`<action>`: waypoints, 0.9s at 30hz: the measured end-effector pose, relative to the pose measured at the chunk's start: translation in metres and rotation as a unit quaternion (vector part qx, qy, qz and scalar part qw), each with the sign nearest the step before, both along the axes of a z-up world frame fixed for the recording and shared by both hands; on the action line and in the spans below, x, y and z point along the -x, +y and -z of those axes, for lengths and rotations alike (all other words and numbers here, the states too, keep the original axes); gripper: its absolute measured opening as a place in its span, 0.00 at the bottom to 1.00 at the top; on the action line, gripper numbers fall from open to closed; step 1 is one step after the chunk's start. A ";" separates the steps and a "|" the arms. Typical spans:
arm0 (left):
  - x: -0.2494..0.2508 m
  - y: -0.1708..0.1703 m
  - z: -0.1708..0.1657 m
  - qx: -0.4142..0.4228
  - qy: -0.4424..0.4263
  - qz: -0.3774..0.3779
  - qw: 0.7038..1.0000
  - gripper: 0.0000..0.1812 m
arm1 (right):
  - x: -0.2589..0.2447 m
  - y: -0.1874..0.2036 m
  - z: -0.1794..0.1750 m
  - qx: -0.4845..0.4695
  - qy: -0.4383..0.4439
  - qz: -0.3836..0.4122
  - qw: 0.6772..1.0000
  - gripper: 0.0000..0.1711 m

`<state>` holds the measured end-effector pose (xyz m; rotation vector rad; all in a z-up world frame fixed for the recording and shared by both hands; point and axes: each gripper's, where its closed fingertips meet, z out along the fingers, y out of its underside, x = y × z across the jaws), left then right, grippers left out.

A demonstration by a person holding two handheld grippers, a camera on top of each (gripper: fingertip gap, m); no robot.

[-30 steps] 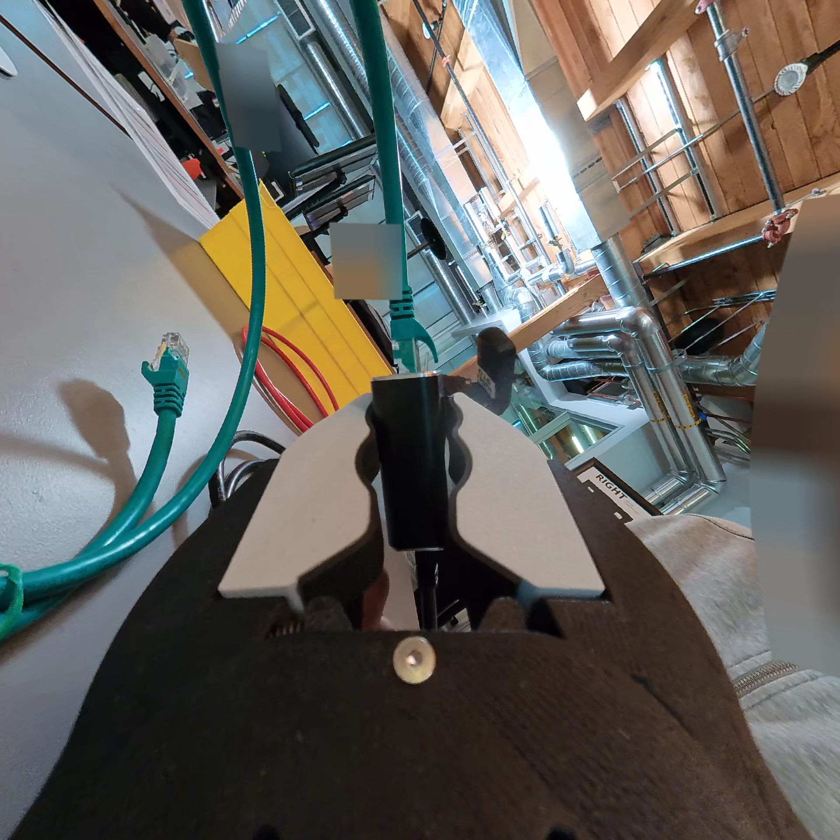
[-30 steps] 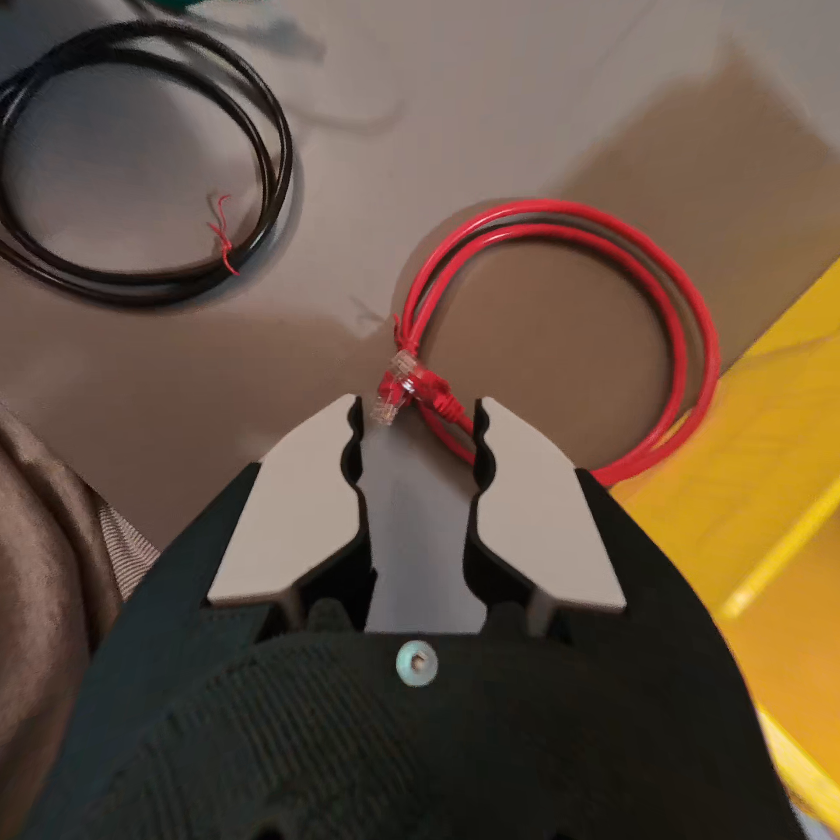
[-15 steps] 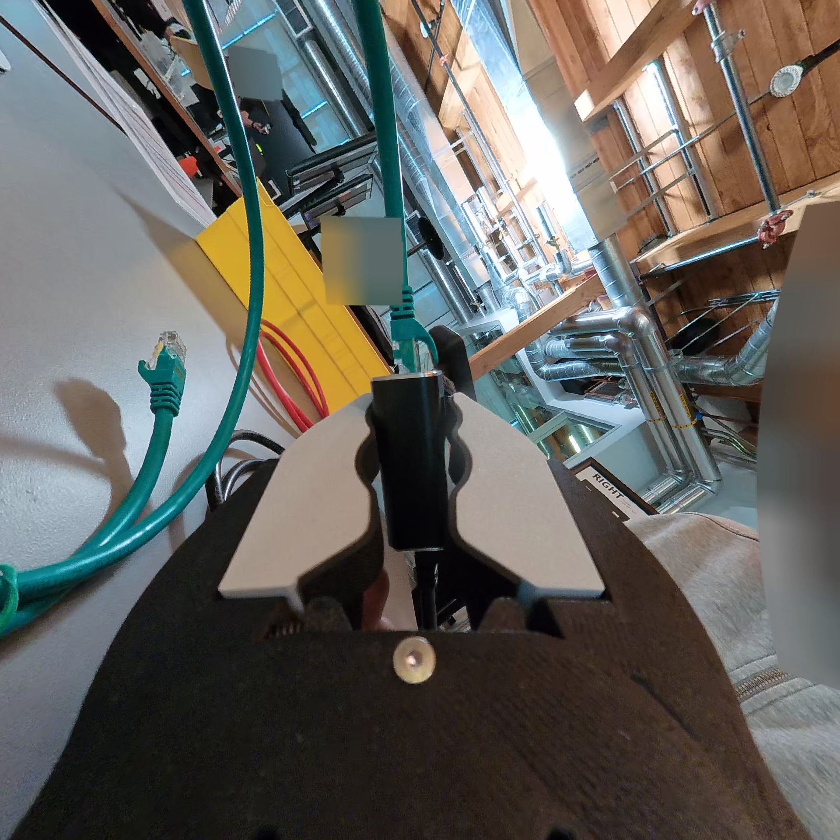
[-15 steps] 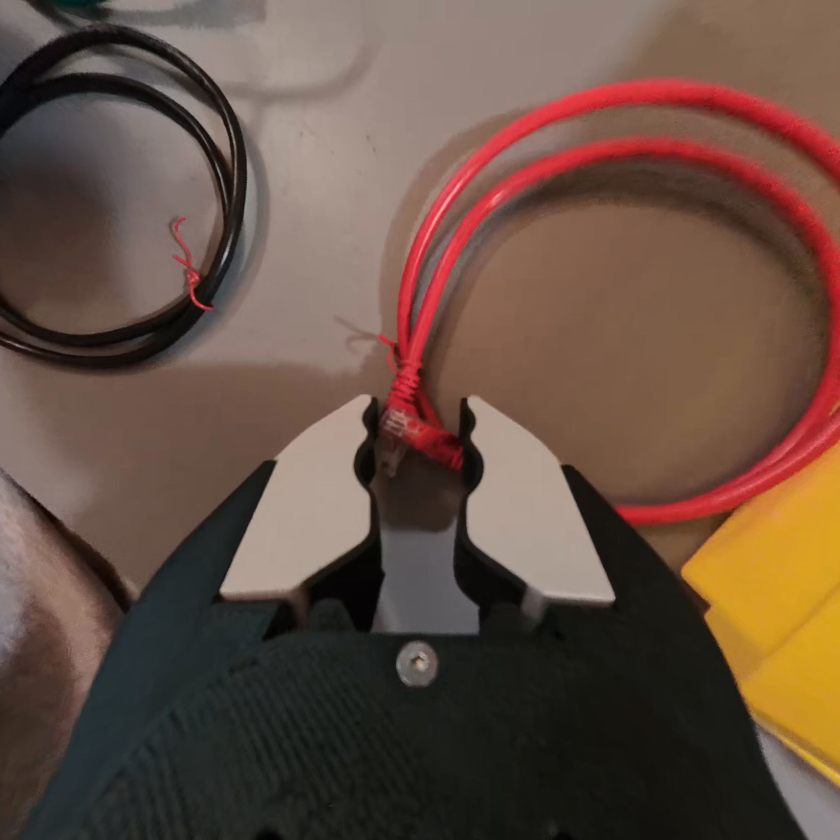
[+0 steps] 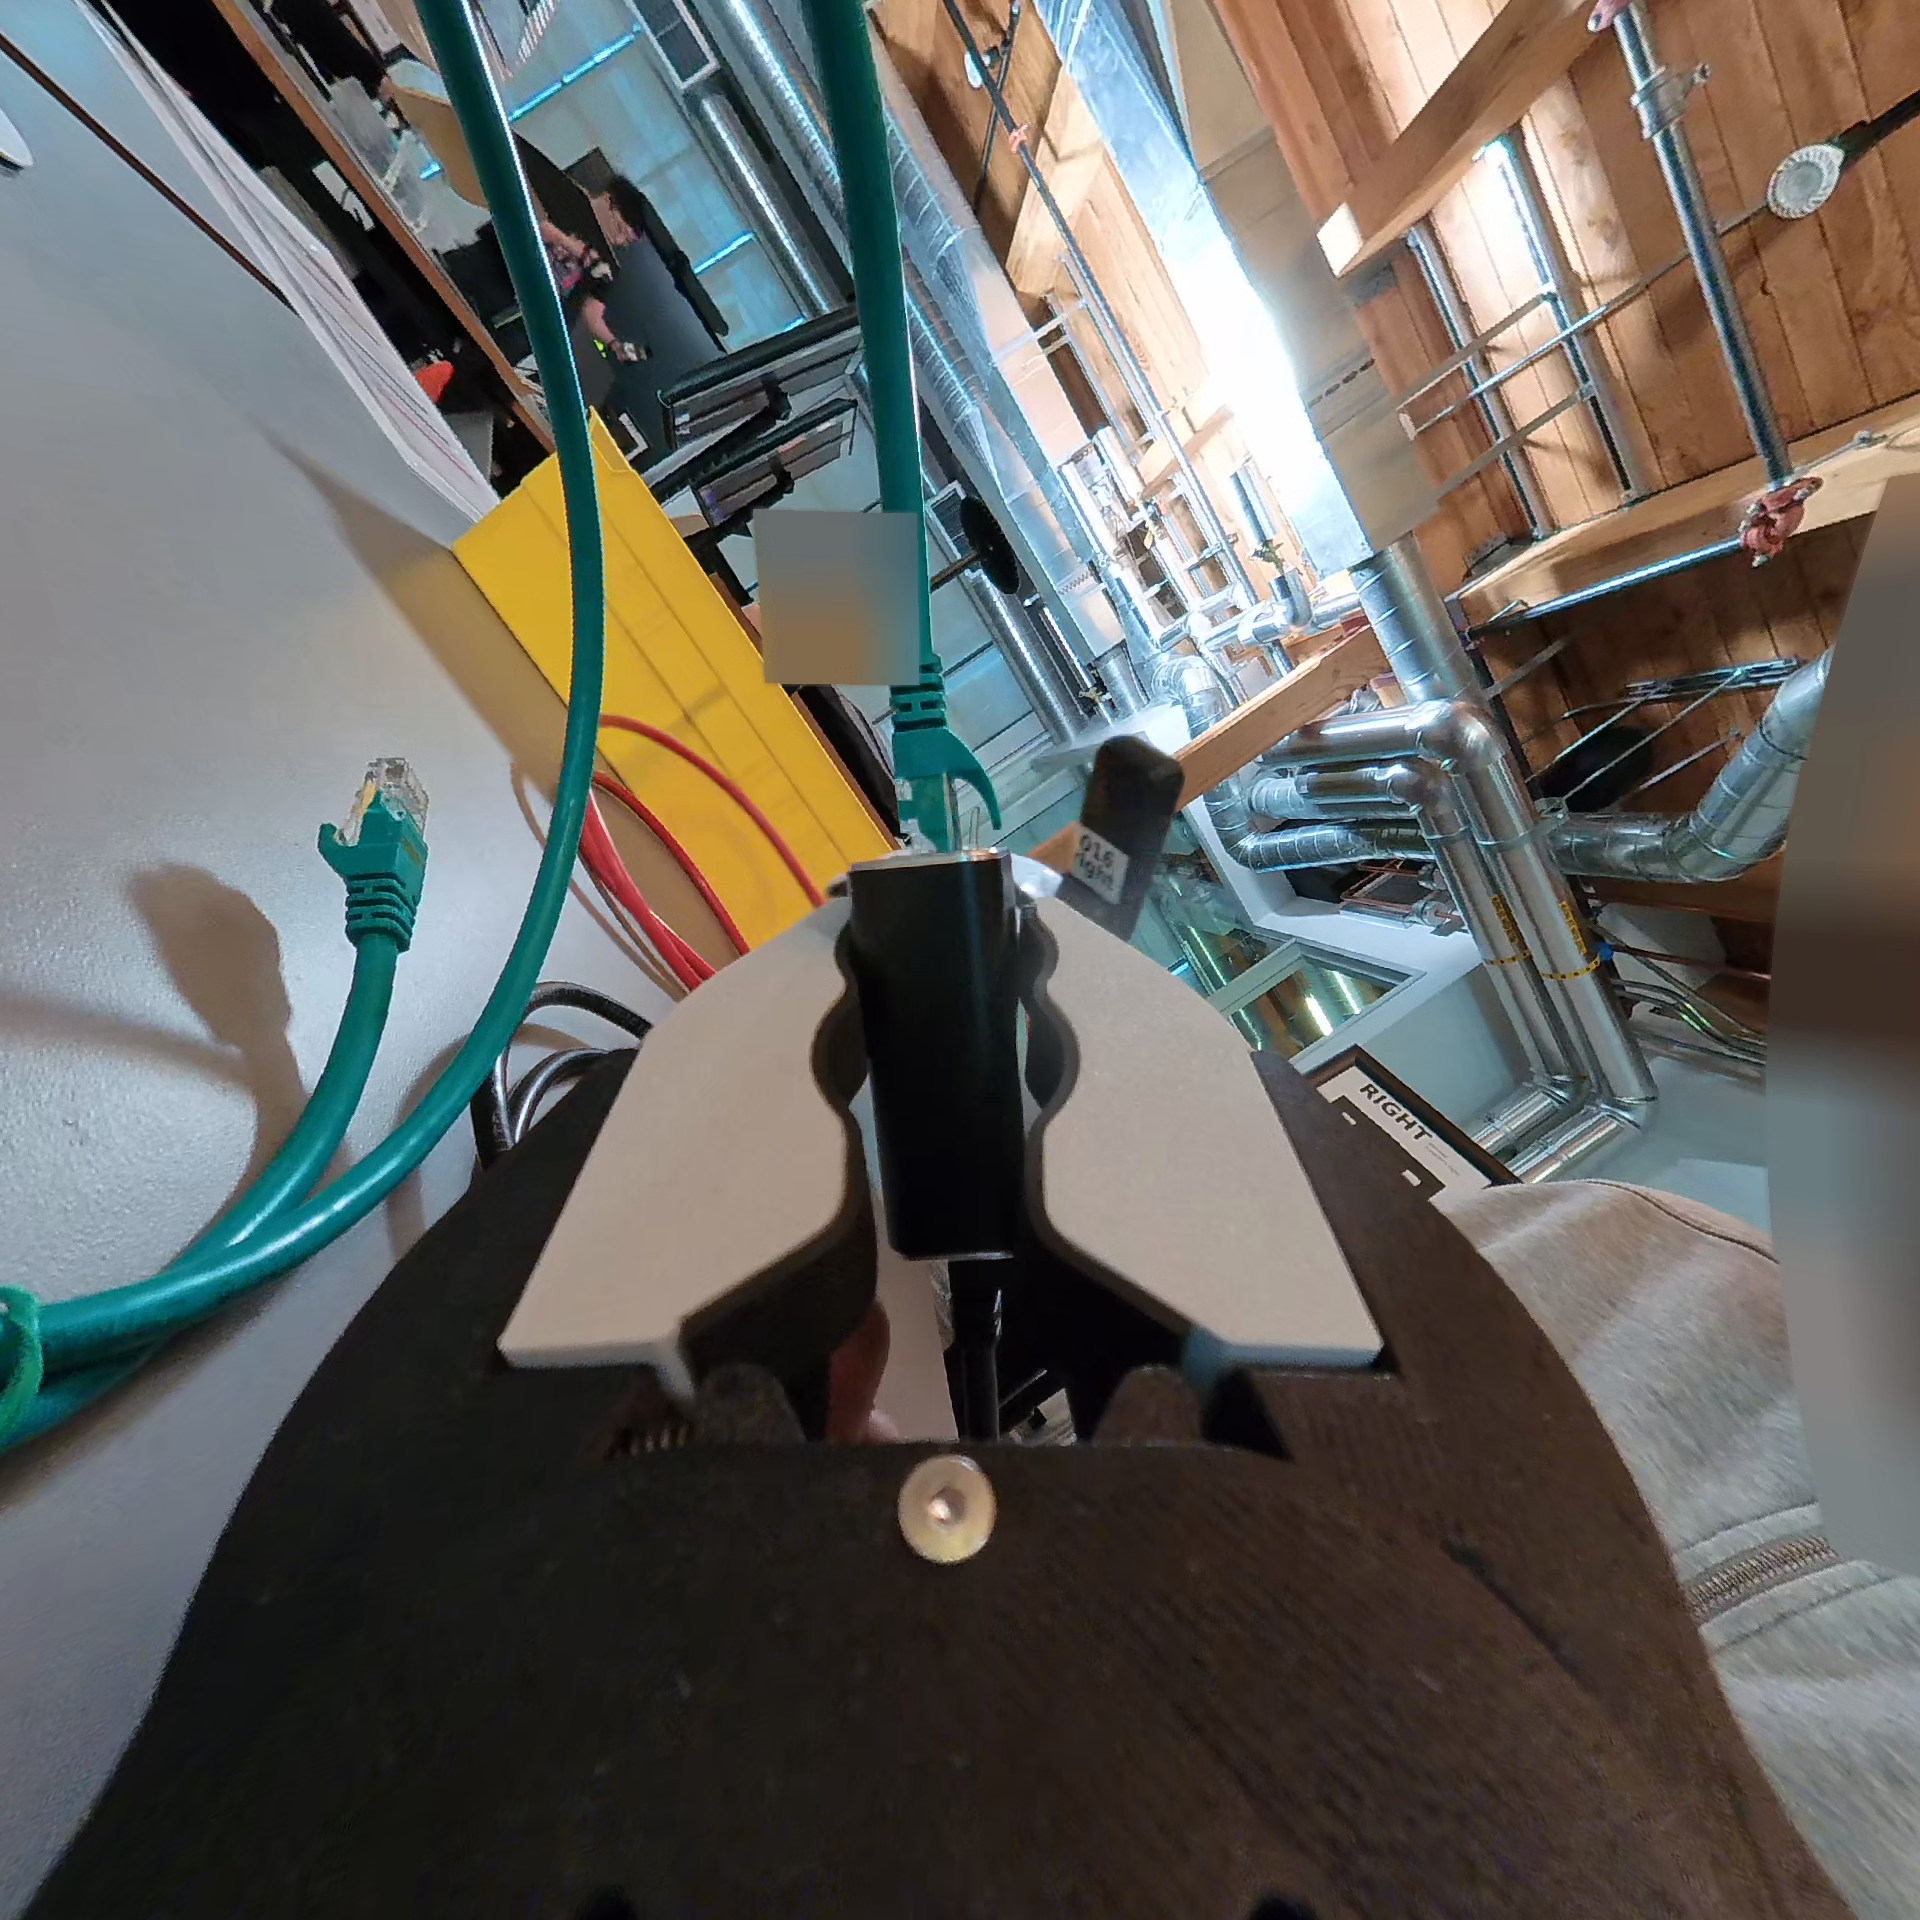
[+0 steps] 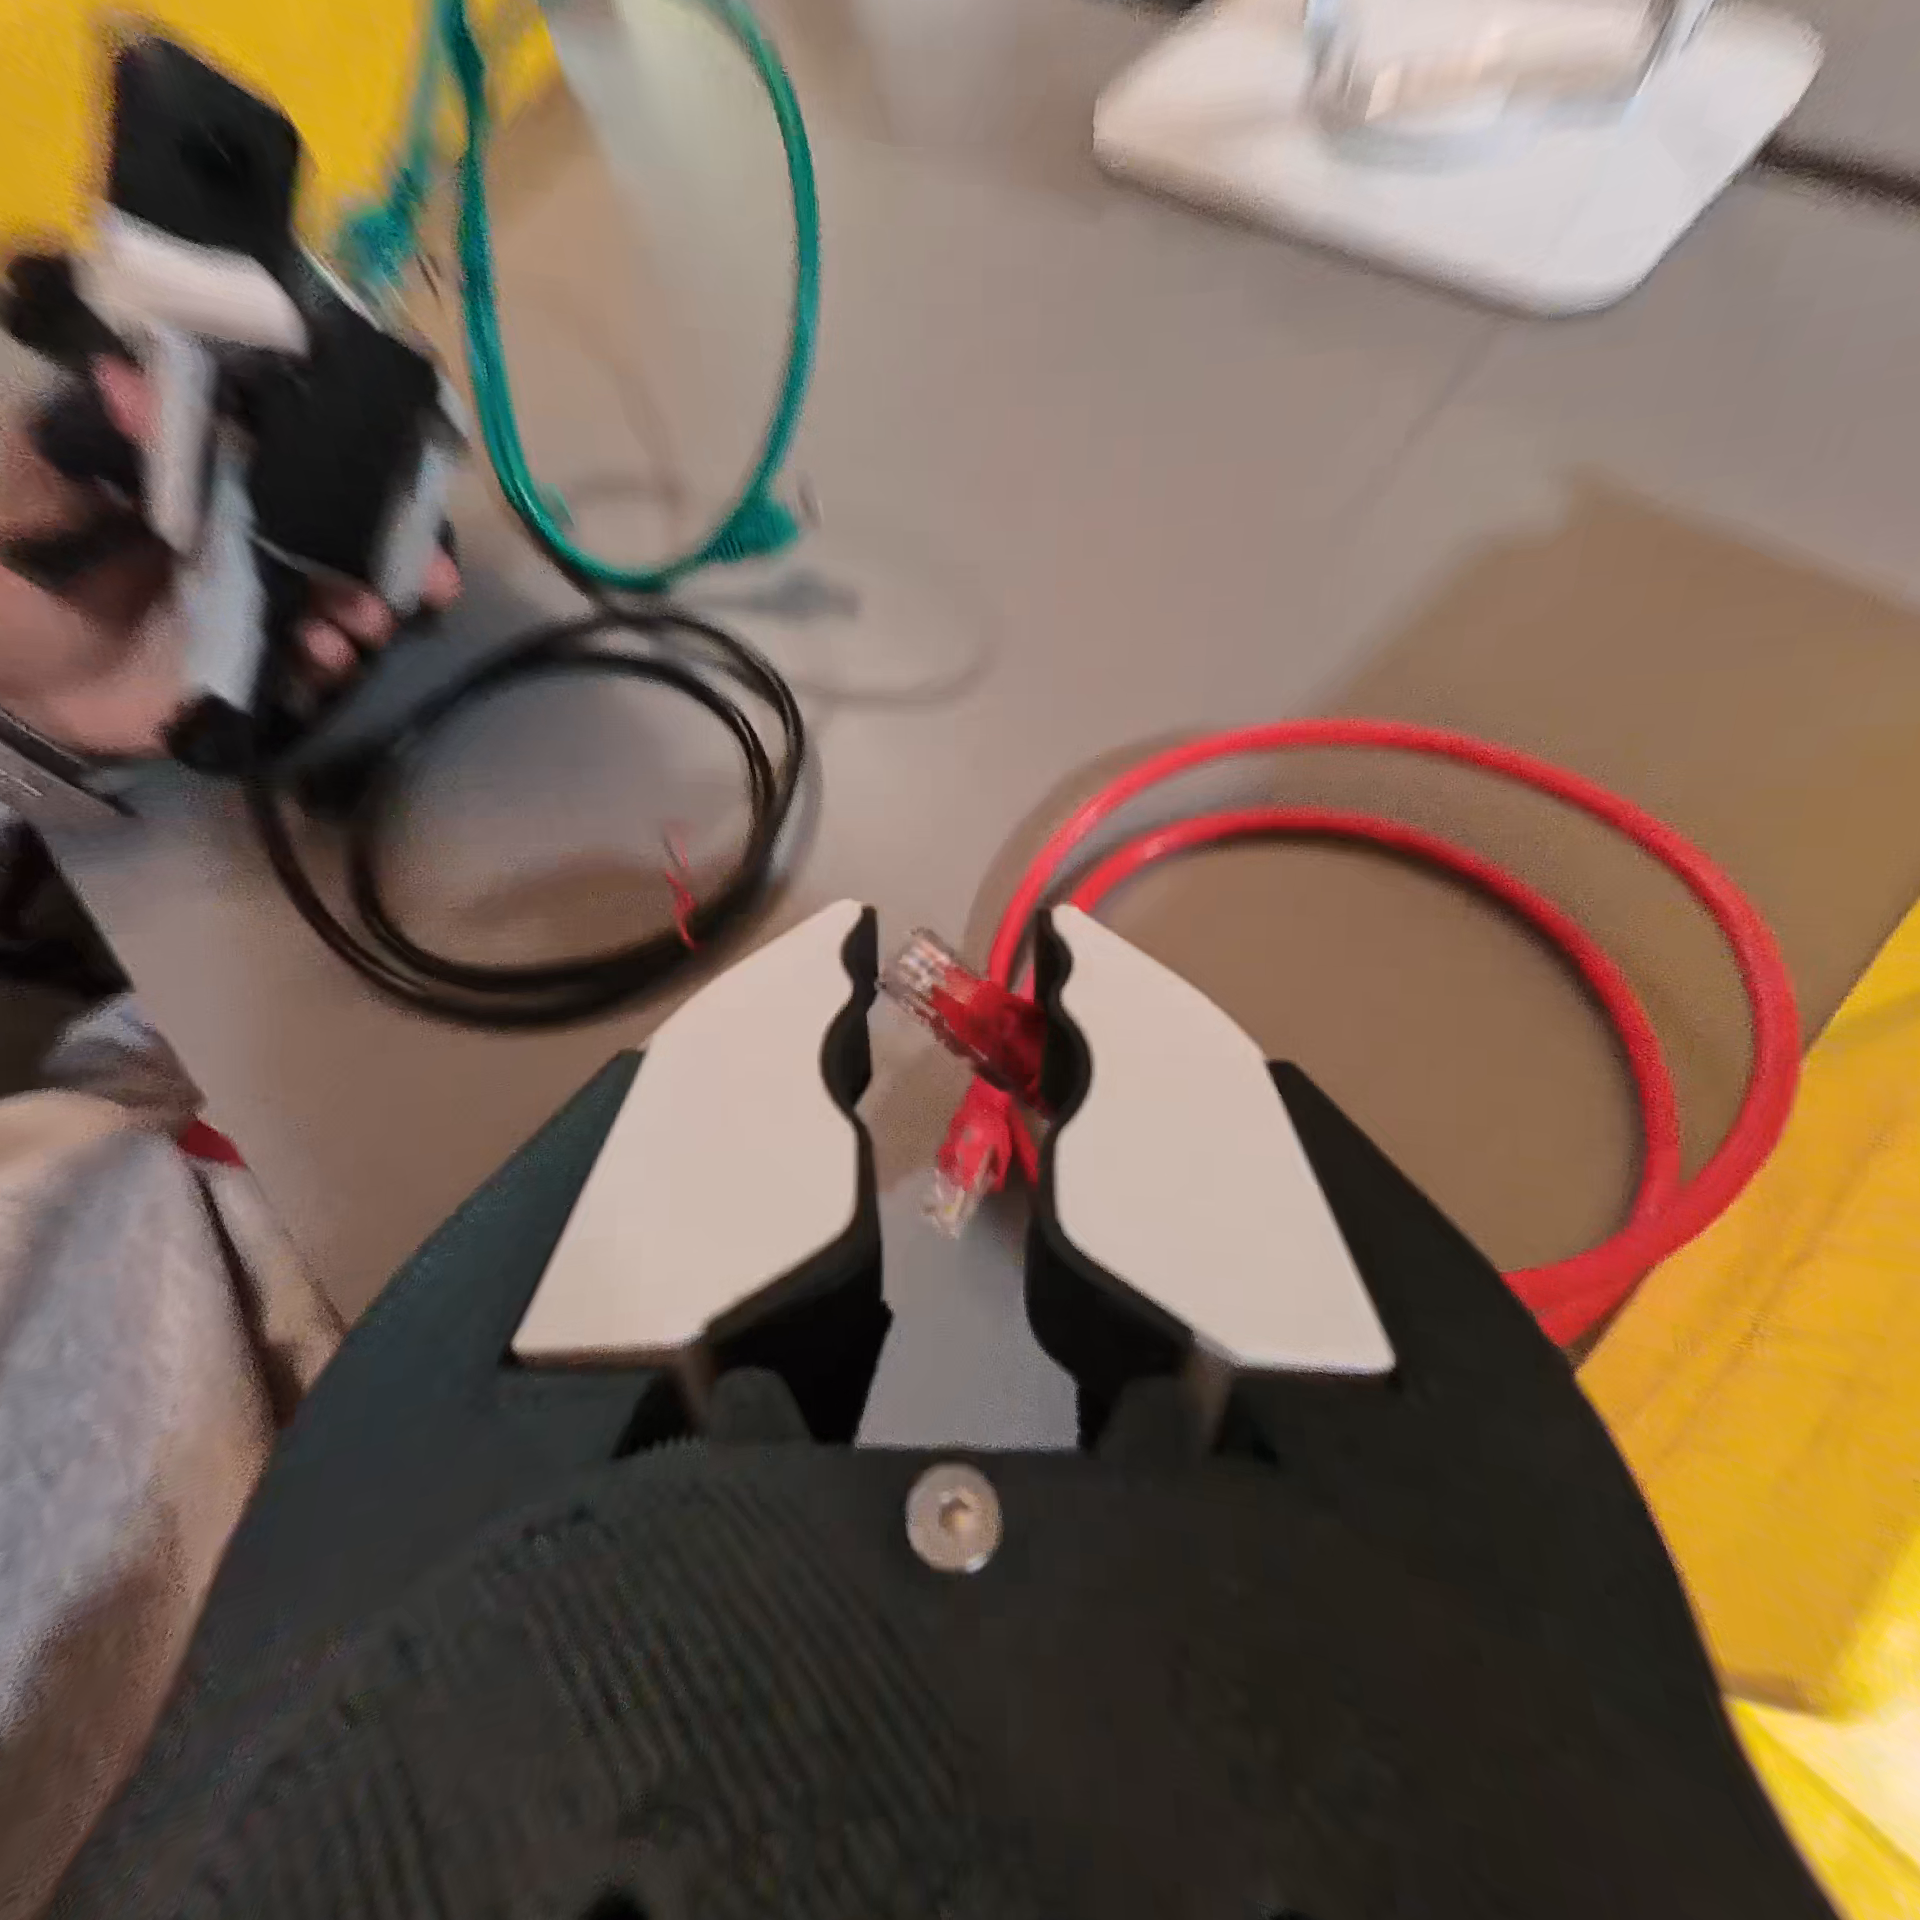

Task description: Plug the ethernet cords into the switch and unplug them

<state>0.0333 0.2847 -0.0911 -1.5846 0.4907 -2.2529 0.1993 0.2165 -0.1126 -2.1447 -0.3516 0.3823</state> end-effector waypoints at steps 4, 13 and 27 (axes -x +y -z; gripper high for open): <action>0.000 0.000 0.000 0.001 -0.001 0.000 1.000 0.14 | -0.005 -0.001 -0.042 -0.072 0.064 0.022 0.995 0.17; 0.000 0.001 0.001 0.001 0.001 -0.003 1.000 0.14 | 0.019 -0.008 0.050 0.104 -0.047 -0.028 0.993 0.28; 0.001 0.002 0.000 0.009 -0.003 -0.002 1.000 0.13 | -0.052 -0.020 -0.039 -0.038 -0.034 0.070 0.996 0.23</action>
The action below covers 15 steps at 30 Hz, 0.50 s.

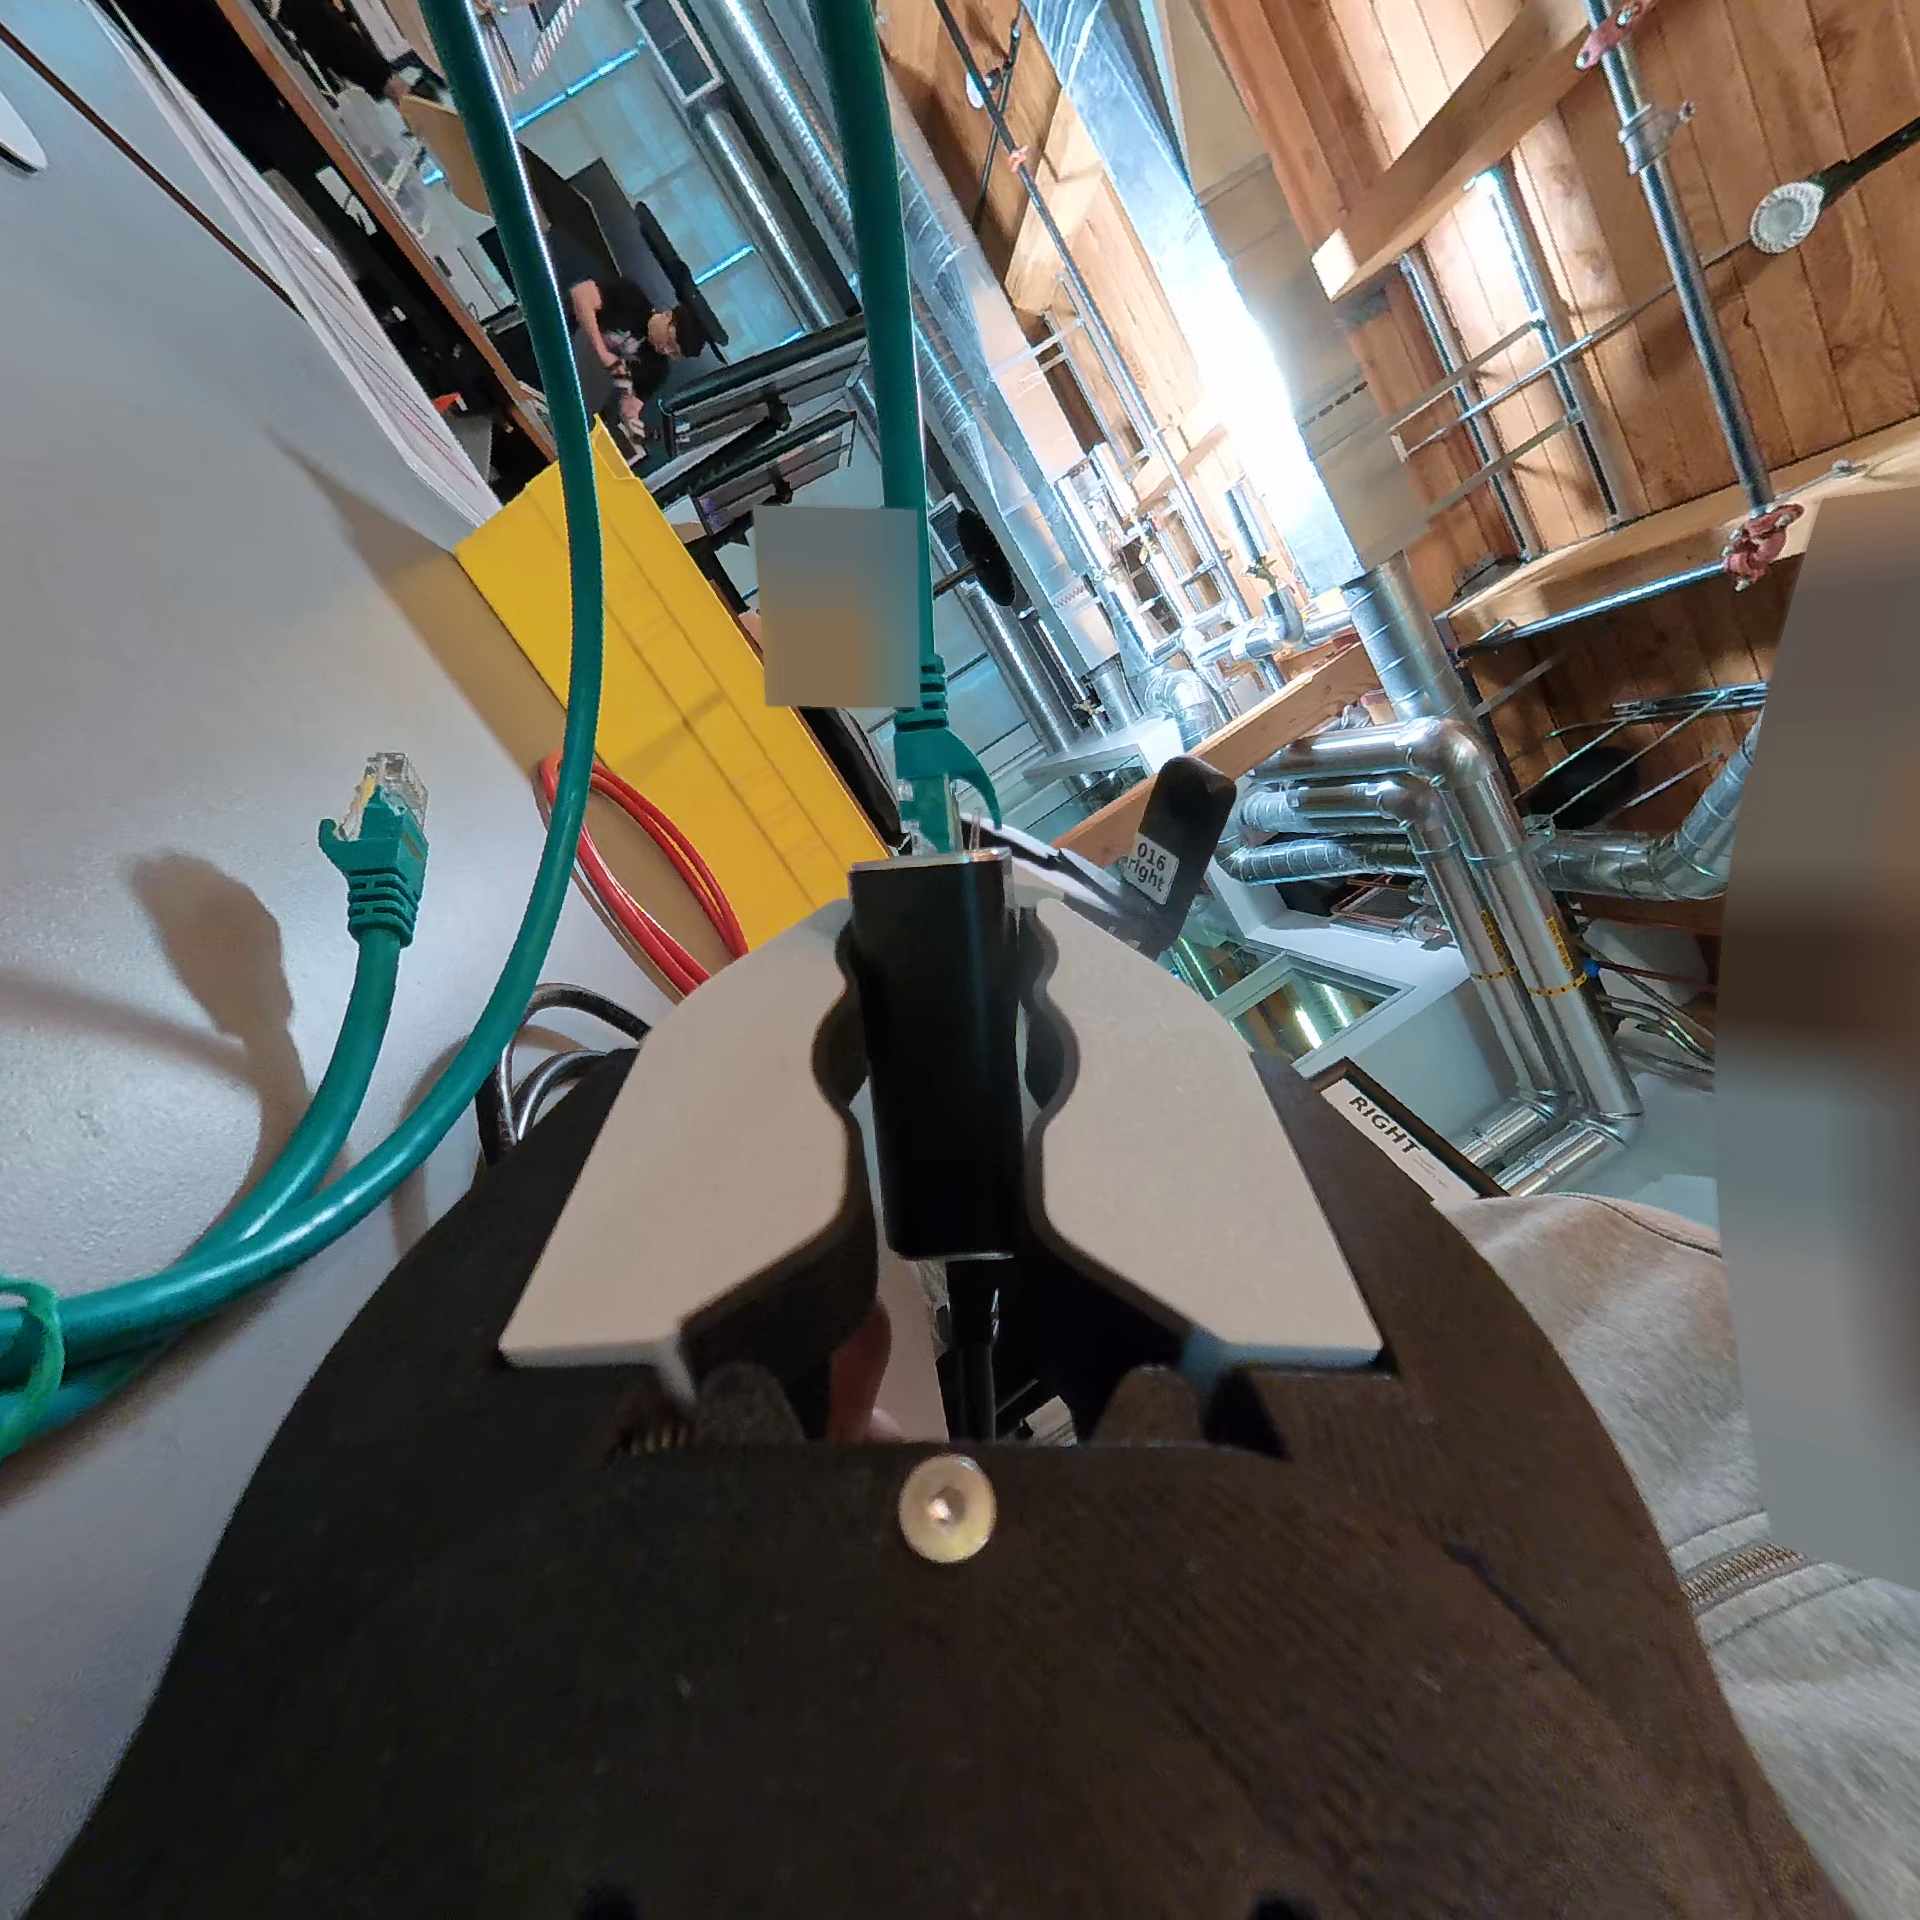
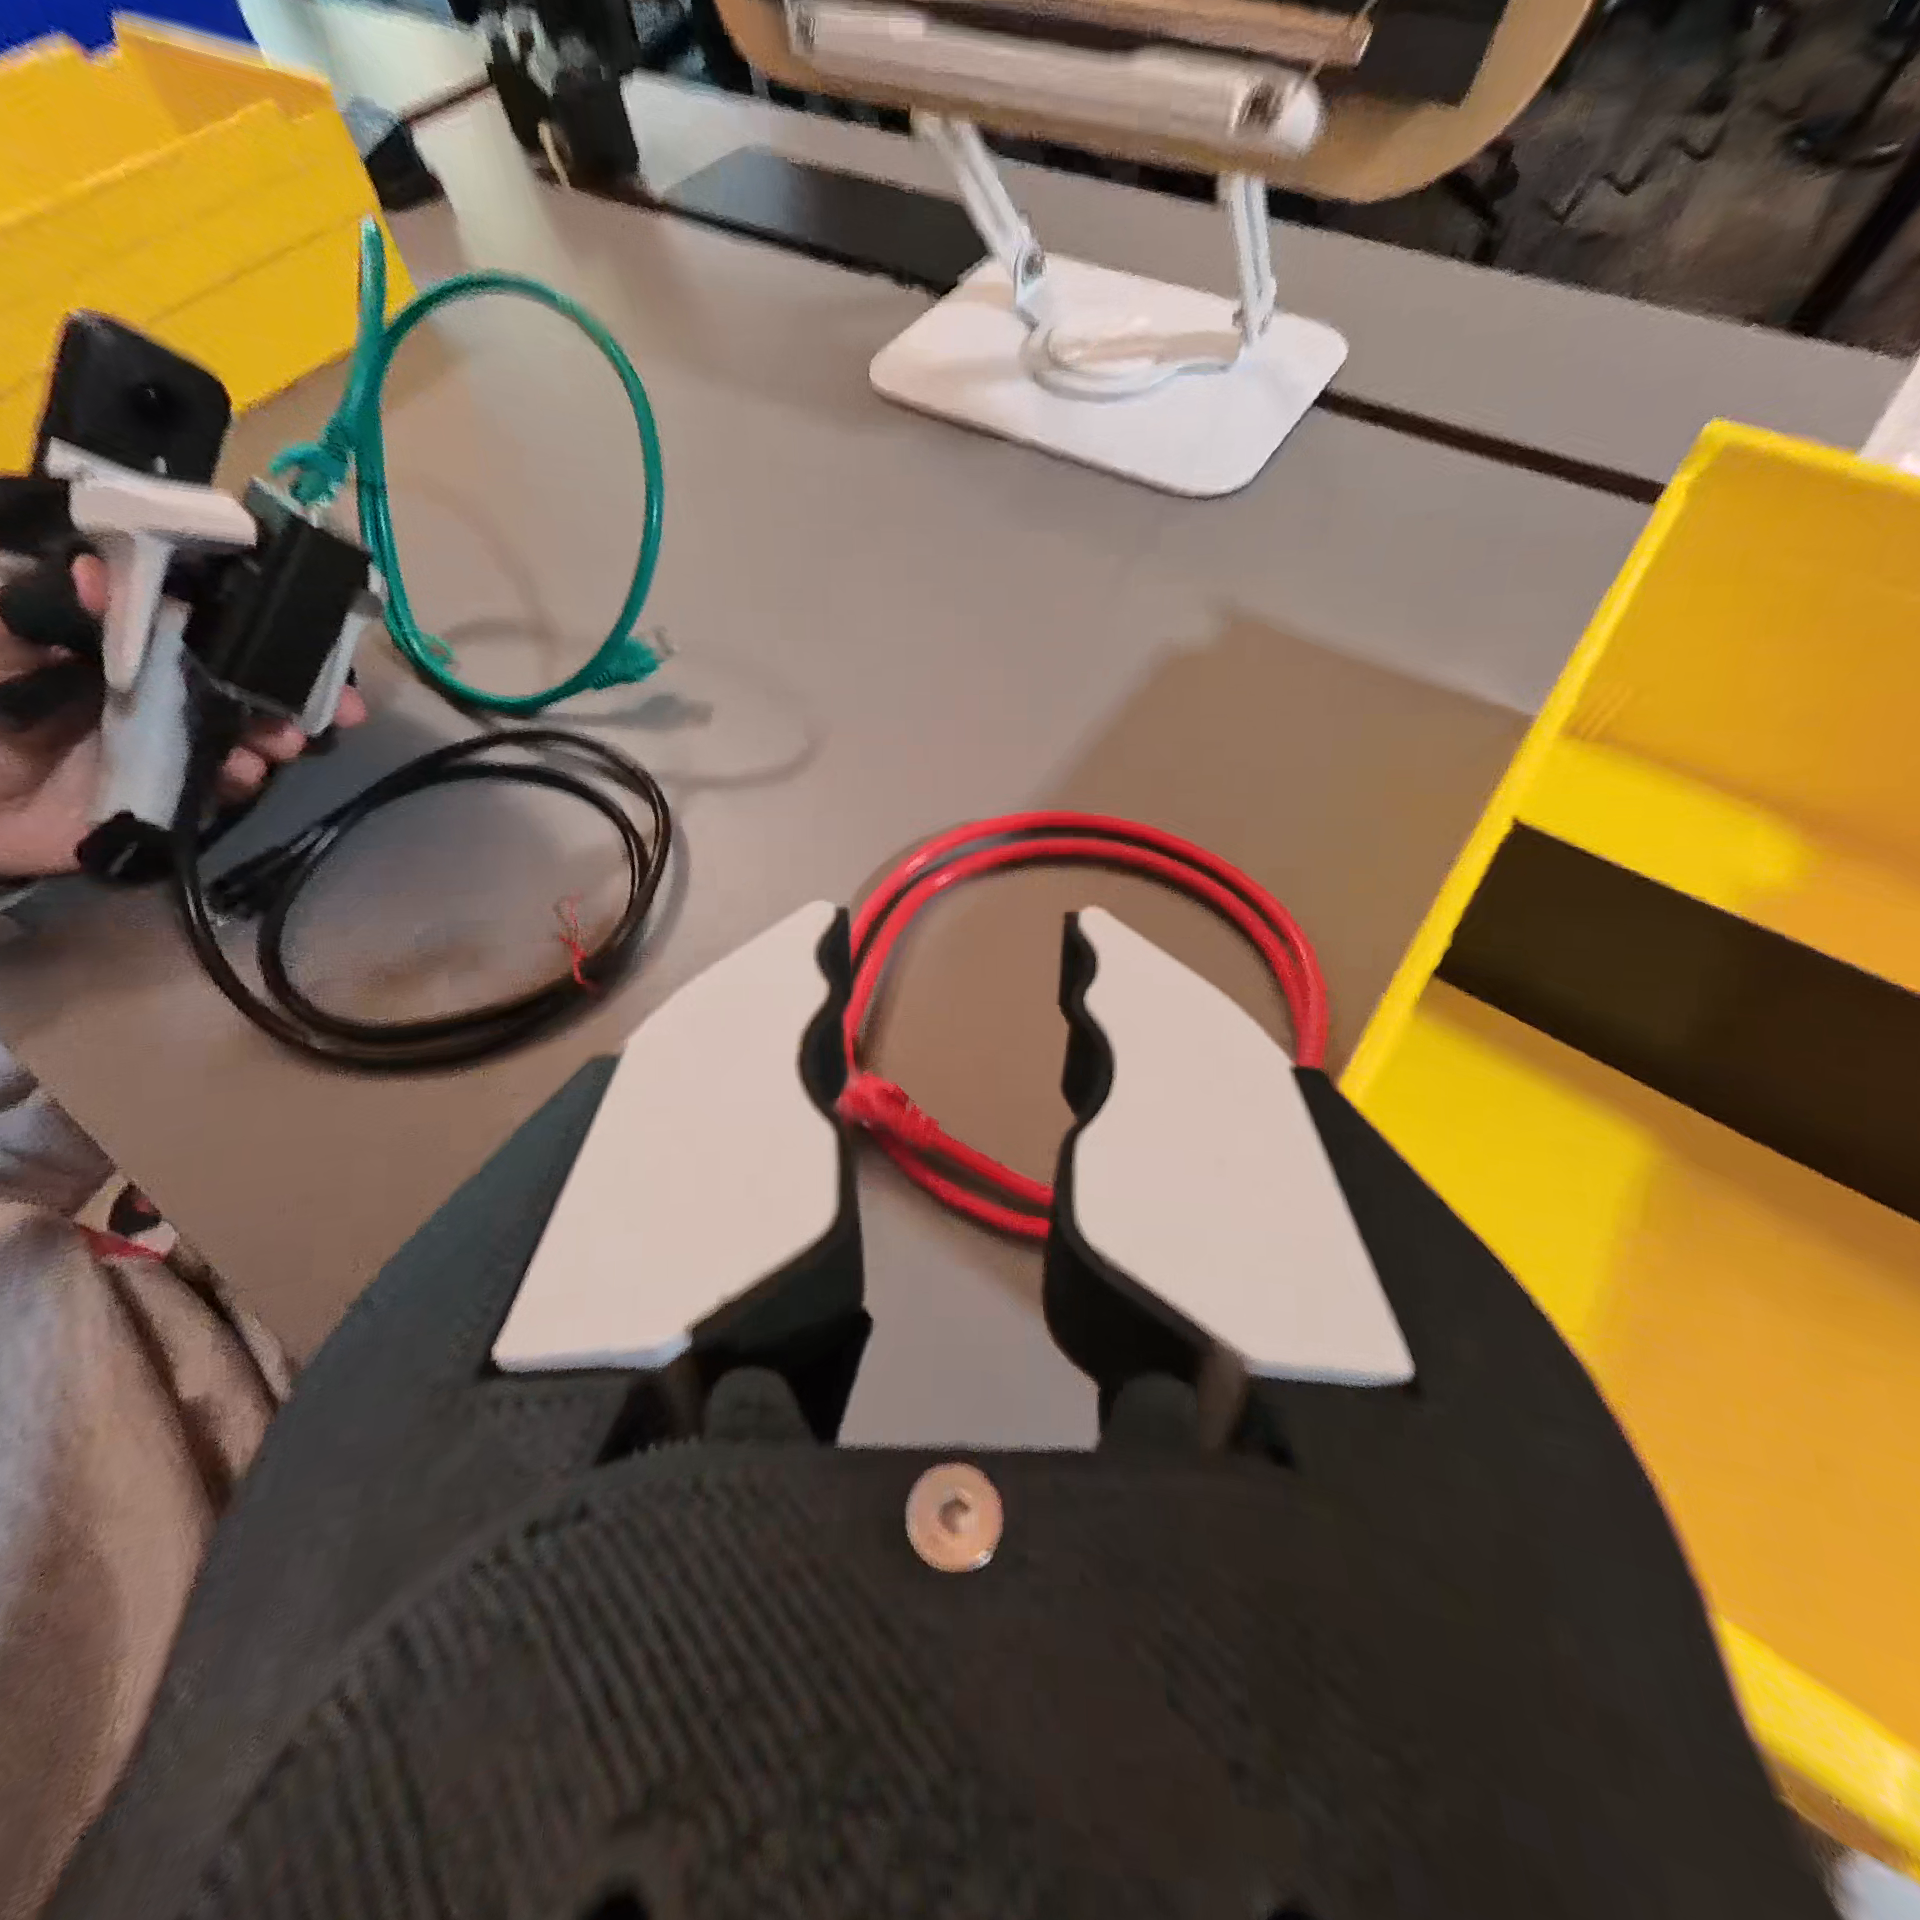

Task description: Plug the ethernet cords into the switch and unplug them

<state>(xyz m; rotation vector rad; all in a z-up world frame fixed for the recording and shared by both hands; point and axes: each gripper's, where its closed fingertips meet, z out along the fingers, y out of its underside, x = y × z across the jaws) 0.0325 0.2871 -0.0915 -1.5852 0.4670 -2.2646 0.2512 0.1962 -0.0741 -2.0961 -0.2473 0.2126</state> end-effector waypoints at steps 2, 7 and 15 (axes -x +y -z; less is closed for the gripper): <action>0.000 0.000 0.000 -0.001 0.001 -0.001 1.000 0.14 | 0.010 -0.009 0.018 0.045 -0.030 -0.050 0.997 0.21; -0.001 0.000 0.001 -0.002 0.003 -0.003 1.000 0.14 | 0.013 -0.022 0.070 0.143 -0.200 -0.106 0.963 0.19; 0.000 0.000 0.000 -0.001 0.001 0.000 1.000 0.14 | 0.006 -0.021 0.103 0.190 -0.230 -0.105 0.949 0.19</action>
